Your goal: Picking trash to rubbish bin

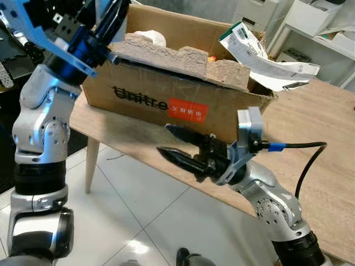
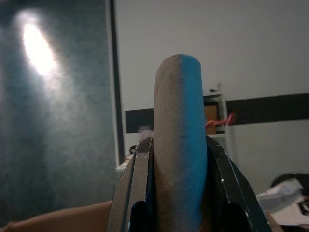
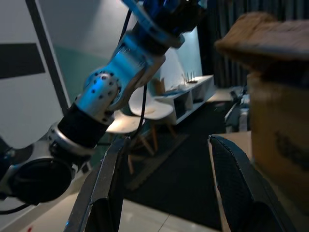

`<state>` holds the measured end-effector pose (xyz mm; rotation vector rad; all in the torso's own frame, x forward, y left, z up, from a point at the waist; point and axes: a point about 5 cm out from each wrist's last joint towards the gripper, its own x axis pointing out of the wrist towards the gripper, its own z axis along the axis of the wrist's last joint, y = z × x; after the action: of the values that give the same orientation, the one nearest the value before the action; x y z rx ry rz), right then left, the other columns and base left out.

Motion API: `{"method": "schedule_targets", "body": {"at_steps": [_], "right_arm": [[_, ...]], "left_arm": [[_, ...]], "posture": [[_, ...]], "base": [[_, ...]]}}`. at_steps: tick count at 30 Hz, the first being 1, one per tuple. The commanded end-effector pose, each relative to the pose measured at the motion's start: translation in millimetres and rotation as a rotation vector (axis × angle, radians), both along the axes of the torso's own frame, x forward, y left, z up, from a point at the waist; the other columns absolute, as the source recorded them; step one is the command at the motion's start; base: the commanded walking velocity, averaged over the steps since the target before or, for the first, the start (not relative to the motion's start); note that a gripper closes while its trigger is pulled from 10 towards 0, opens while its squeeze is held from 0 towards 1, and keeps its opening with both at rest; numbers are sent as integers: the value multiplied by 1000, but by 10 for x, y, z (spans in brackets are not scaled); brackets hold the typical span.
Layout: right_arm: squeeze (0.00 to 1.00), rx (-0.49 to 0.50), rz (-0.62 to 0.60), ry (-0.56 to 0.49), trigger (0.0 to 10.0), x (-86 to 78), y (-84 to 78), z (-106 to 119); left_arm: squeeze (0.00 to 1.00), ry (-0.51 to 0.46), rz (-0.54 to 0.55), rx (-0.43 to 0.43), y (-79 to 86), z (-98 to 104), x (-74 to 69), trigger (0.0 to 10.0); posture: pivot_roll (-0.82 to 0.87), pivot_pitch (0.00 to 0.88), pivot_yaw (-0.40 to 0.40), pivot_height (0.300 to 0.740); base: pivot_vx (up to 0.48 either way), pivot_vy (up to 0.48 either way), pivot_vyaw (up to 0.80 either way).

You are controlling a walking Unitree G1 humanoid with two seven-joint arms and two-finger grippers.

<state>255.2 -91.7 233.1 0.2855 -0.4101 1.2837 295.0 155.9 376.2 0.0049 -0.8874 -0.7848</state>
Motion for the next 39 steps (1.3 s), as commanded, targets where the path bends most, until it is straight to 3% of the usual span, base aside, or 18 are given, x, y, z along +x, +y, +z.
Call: {"method": "schedule_targets", "body": {"at_steps": [1,5,9,10,17,24,29,32,33,34,35,39], "right_arm": [[0,33,-4,-27,10000,-26,-21,67],[0,90,-116,-17,10000,48,-56,101],[0,95,-125,-10,10000,43,-53,87],[0,94,-120,-5,10000,23,-36,75],[0,88,-99,4,10000,-38,17,52],[0,93,-98,10,10000,-90,33,48],[0,100,-105,11,10000,-104,29,50],[0,119,-116,10,10000,-116,18,72],[0,125,-119,9,10000,-116,14,82],[0,136,-123,8,10000,-111,8,96],[0,152,-132,6,10000,-101,-2,118],[0,207,-161,-2,10000,-74,-38,192]], "left_arm": [[0,7,-13,33,-46,-8,18,10000],[0,-20,-19,83,-158,38,86,10000],[0,-44,-7,101,-214,101,123,10000],[0,-77,9,121,-324,188,173,10000],[0,-132,52,180,-620,315,327,10000],[0,-174,202,259,-756,326,504,10000],[0,-190,302,284,-765,342,580,10000],[0,-233,415,325,-757,368,638,10000],[220,-244,448,331,-755,375,657,10000],[220,-253,465,339,-760,376,669,10000],[1000,-261,480,354,-769,371,679,10000],[1000,-275,489,377,-800,347,697,10000]], "posture": [[7,168,-20,740],[-15,169,-11,740],[-22,170,-8,740],[-26,174,-5,740],[-39,187,-2,740],[-64,199,14,740],[-69,199,18,740],[-73,199,20,740],[-71,198,20,740],[-70,198,20,740],[-71,200,21,740],[-72,202,23,740]], "base": [[0,0,0],[0,0,0],[0,0,0],[0,0,0],[0,0,0],[0,0,0],[0,0,0],[0,0,0],[0,0,0],[0,0,0],[0,0,0],[0,0,0]]}}
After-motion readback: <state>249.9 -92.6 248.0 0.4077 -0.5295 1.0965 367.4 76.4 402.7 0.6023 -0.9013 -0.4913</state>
